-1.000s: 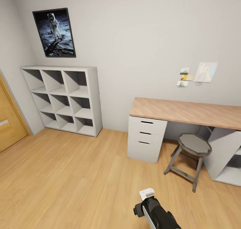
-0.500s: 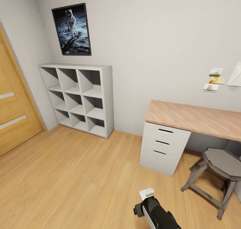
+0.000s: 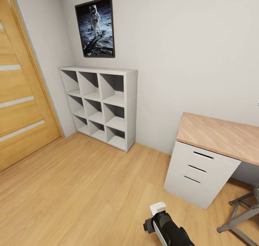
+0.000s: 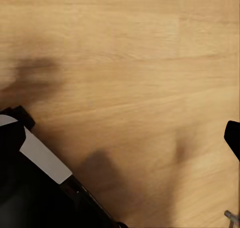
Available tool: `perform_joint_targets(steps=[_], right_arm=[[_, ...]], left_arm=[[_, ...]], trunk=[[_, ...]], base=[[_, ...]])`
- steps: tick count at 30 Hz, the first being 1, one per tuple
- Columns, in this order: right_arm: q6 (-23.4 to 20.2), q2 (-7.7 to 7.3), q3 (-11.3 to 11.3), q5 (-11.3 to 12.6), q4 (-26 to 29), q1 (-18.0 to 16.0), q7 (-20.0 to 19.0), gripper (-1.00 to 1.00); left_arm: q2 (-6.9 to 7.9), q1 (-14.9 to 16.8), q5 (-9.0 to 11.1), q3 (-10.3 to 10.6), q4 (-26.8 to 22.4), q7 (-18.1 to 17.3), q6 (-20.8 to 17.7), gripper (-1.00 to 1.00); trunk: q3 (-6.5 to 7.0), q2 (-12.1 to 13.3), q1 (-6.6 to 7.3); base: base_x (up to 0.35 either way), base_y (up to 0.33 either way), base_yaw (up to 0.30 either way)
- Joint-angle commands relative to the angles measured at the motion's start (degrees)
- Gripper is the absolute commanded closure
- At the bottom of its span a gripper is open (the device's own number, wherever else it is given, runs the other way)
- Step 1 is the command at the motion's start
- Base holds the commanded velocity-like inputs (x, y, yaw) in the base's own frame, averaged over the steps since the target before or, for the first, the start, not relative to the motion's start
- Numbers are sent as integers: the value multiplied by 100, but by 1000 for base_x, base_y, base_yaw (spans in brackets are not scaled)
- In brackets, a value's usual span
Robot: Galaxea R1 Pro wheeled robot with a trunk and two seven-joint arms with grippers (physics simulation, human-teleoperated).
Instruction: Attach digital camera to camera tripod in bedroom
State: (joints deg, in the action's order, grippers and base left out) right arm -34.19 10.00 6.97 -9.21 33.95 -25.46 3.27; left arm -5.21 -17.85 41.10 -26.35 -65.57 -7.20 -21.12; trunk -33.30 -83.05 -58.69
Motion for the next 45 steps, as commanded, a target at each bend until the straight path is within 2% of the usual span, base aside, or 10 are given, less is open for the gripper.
perform_joint_targets(steps=[1, 17, 21, 27, 34, 45], right_arm=[[-35, 0, 15, -29, 6, -2, 8, -100], [-32, 0, 31, -38, 6, -2, 14, -100], [-29, 0, 45, -42, 6, -2, 15, -100], [-29, 0, 240, -45, 6, -1, 16, -100], [-21, 0, 458, -46, 6, 10, 16, -100], [-18, 0, 543, -47, 6, 15, 23, -100]], left_arm=[[-6, 1, 38, -20, -8, -16, -28, -100], [-6, -23, 41, -44, -3, -6, 71, -100], [-6, -30, 152, -160, -1, -3, 74, -100], [-6, -40, 317, -234, 0, -4, 81, -100], [-6, -83, 395, -264, 1, -16, 88, -100], [-6, -126, 431, -287, 1, -21, 91, -100]], trunk=[[-10, -3, -4], [-95, -3, -4], [-115, -3, -4], [-145, -3, -4], [-179, -3, -4], [-227, -3, -4]], base=[[336, 14, 256], [337, 14, 258], [338, 1, 263], [338, 0, 264], [338, -3, 264], [338, -65, 270]])
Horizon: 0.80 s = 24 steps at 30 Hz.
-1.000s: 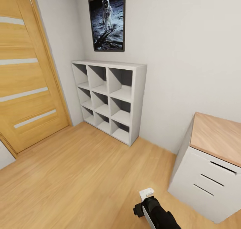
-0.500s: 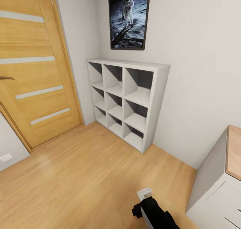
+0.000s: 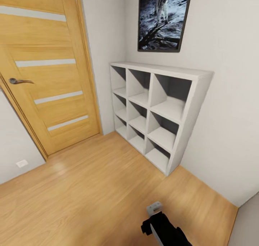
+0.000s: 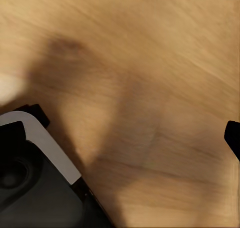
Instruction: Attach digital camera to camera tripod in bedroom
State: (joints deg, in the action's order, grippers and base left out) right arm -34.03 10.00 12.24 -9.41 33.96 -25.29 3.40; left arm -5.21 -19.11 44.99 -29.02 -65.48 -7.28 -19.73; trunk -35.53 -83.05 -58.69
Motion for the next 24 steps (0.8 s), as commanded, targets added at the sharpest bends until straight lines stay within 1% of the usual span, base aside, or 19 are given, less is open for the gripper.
perform_joint_targets(steps=[1, 9, 11, 13, 16, 20, 23, 24], right_arm=[[-34, 0, 17, -26, 5, -3, 10, -100], [-14, 0, 47, -39, 38, 11, 11, -100], [-10, 0, 85, -44, 152, 29, 11, -100], [-20, 0, 145, -50, 389, 114, 11, -100], [-40, 0, 274, -66, 1048, 433, 16, -100], [-89, 0, 490, -92, 2223, 1081, 30, -100], [-243, 0, 645, -151, 2904, 1495, 50, -100], [-428, 0, 745, -242, 3269, 1718, 61, -100]], left_arm=[[-6, -1, 44, -21, -9, -13, -49, -100], [-6, -4, 51, -26, -9, -4, -45, -100], [-6, -6, 52, -29, -9, -8, -44, -100], [-6, -9, 53, -30, -9, -14, -43, -100], [-6, -25, 57, -32, -9, -23, -42, -100], [-6, -55, 63, -33, -14, -34, -41, -100], [-6, -69, 66, -33, -16, -40, -35, -100], [-6, -76, 64, -33, -17, -41, 13, -100]], trunk=[[-8, -3, -4], [-20, -3, -4], [-21, -3, -4], [-21, -3, -4], [-22, -3, -4], [-22, -3, -4], [-23, -3, -4], [-23, -3, -4]], base=[[338, -87, 280], [338, -93, 288], [339, -98, 292], [338, -99, 293], [338, -100, 294], [338, -80, 294], [338, -39, 296], [338, -16, 298]])
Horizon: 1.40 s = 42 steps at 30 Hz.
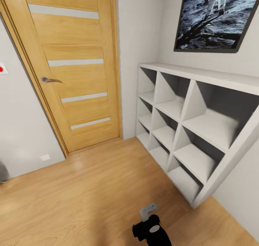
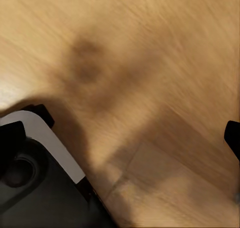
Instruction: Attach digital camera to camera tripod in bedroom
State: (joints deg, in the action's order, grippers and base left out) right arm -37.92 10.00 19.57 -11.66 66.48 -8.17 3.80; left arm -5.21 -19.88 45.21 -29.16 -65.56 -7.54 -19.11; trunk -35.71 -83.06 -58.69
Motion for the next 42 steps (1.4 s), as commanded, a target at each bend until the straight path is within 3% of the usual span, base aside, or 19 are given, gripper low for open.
perform_joint_targets(steps=[1, 8, 10, 17, 28, 42], right_arm=[[-83, 0, 35, -45, 94, 52, 25, -100], [-236, 0, 117, -140, 337, 209, 55, -100], [-260, 0, 135, -149, 333, 237, 297, -100], [-266, 0, 162, -148, 312, 256, 498, -100], [-268, 0, 314, -144, 254, 269, 569, -100], [-266, 0, 344, -149, 185, 266, 583, -100]], left_arm=[[-6, -1, 42, -19, -8, -16, -29, -100], [-6, -11, 48, -19, -9, -19, 50, -100], [-6, -20, 49, -21, -9, -19, 61, -100], [-6, -29, 49, -24, -9, -19, 65, -100], [-6, -39, 49, -28, -9, -19, 71, -100], [-6, -42, 49, -28, -9, -19, 74, -100]], trunk=[[-4, -2, -4], [-4, -2, -4], [0, -2, -4], [15, -2, -4], [46, -2, -4], [88, -2, -4]], base=[[338, -13, 299], [338, 27, 299], [331, 111, 300], [319, 139, 300], [302, 162, 300], [319, 95, 300]])
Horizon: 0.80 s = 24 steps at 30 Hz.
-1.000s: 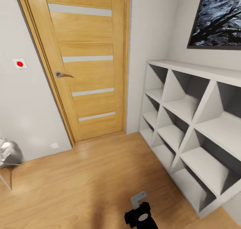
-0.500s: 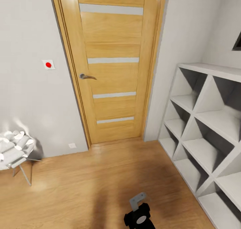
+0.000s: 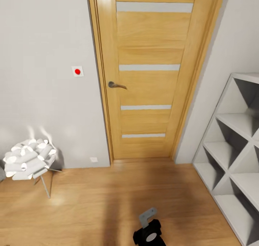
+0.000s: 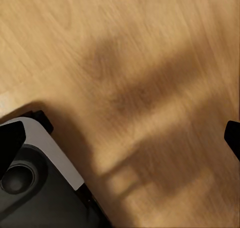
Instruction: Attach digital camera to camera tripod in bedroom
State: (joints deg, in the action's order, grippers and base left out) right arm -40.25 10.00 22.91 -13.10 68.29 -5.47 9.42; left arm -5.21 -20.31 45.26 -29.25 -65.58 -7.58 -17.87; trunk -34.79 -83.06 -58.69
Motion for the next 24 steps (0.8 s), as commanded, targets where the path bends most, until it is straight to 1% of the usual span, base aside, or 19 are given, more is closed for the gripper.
perform_joint_targets(steps=[1, 8, 10, 11, 13, 15, 20, 21, 22, 24], right_arm=[[-34, 0, 10, -6, 3, -4, 22, -100], [-37, 0, 22, -6, 0, -4, 83, -100], [-46, 0, 39, 9, 2, -19, 111, -100], [-61, 0, 44, 14, 10, -26, 116, -100], [-141, 0, 61, 20, 38, -35, 123, -100], [-298, 0, 134, 28, 84, -48, 124, -100], [-792, 0, 458, 83, 382, -117, 118, -100], [-858, 0, 513, 92, 446, -126, 117, -100], [-989, 0, 652, 107, 568, -145, 109, -100], [-1038, 0, 715, 109, 613, -152, 101, -100]], left_arm=[[-6, 1, 45, -19, -8, -12, -50, -100], [-1, 3, 33, -31, 2, 44, -53, -100], [7, 10, 89, -207, 15, 90, -67, -100], [11, 17, 153, -320, 19, 104, -81, -100], [31, 33, 323, -547, 28, 124, -116, -100], [48, 44, 513, -745, 34, 144, -168, -100], [75, 58, 1058, -1160, 38, 268, -361, -100], [76, 61, 1171, -1240, 38, 317, -389, -100], [82, 68, 1471, -1419, 18, 522, -440, -100], [92, 82, 1624, -1490, 3, 689, -455, -100]], trunk=[[-1, -2, -4], [20, -2, -4], [26, -2, -4], [29, -2, -4], [35, -2, -4], [41, -2, -4], [48, -2, -4], [49, -2, -4], [49, -2, -4], [50, -2, -4]], base=[[334, 21, 300], [336, -31, 300], [337, -86, 300], [336, -103, 300], [331, -126, 300], [322, -154, 300], [311, -185, 300], [304, -201, 300], [300, -209, 300], [299, -211, 300]])
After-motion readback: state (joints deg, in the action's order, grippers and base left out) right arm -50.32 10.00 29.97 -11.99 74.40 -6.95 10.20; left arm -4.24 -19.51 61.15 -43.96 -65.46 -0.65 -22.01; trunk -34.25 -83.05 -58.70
